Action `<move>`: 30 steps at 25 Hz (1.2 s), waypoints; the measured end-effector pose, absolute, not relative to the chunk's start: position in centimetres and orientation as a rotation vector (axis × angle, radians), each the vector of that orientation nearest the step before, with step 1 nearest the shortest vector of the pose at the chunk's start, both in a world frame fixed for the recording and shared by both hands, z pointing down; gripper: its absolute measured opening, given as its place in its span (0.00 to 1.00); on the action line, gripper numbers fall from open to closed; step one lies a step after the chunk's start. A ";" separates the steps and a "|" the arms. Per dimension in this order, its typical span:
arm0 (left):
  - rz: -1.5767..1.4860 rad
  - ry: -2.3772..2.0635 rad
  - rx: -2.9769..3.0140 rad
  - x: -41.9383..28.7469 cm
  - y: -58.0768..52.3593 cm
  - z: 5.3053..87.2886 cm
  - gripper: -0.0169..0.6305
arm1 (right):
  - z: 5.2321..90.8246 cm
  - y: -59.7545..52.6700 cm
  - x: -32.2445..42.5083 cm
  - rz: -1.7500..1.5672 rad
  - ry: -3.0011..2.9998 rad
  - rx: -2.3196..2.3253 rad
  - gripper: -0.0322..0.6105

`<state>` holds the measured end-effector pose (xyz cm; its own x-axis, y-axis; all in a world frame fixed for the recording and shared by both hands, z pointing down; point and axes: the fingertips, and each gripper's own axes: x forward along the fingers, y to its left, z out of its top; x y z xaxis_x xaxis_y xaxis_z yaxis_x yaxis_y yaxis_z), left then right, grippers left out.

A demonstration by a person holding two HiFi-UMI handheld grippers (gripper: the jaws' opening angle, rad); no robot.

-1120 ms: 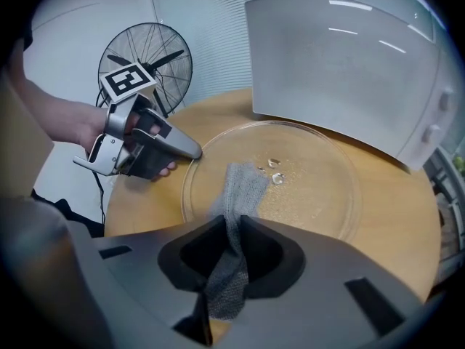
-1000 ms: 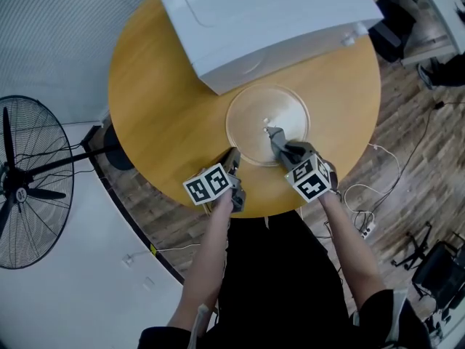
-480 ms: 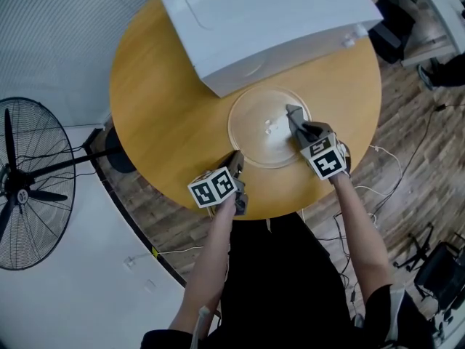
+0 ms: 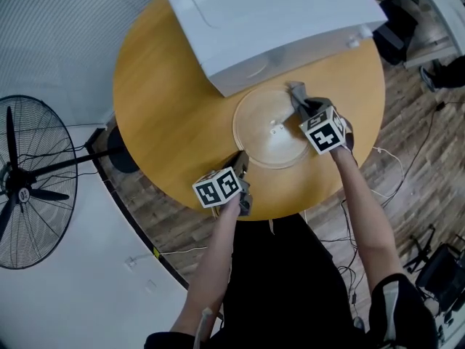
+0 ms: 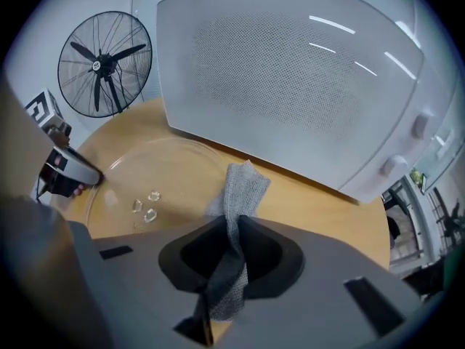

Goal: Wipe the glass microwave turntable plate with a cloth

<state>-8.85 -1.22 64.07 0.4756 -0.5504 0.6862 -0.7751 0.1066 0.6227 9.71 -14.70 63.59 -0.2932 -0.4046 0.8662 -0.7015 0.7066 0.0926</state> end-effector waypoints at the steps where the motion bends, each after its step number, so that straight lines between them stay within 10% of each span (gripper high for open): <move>1: 0.242 -1.186 1.564 -8.8 -1.2 64.1 0.08 | 63.6 -15.1 9.5 0.362 -1.918 0.851 0.15; 30: 0.244 -1.191 1.562 -9.1 -1.1 64.2 0.08 | 63.7 -10.8 -8.5 0.150 -2.158 0.490 0.08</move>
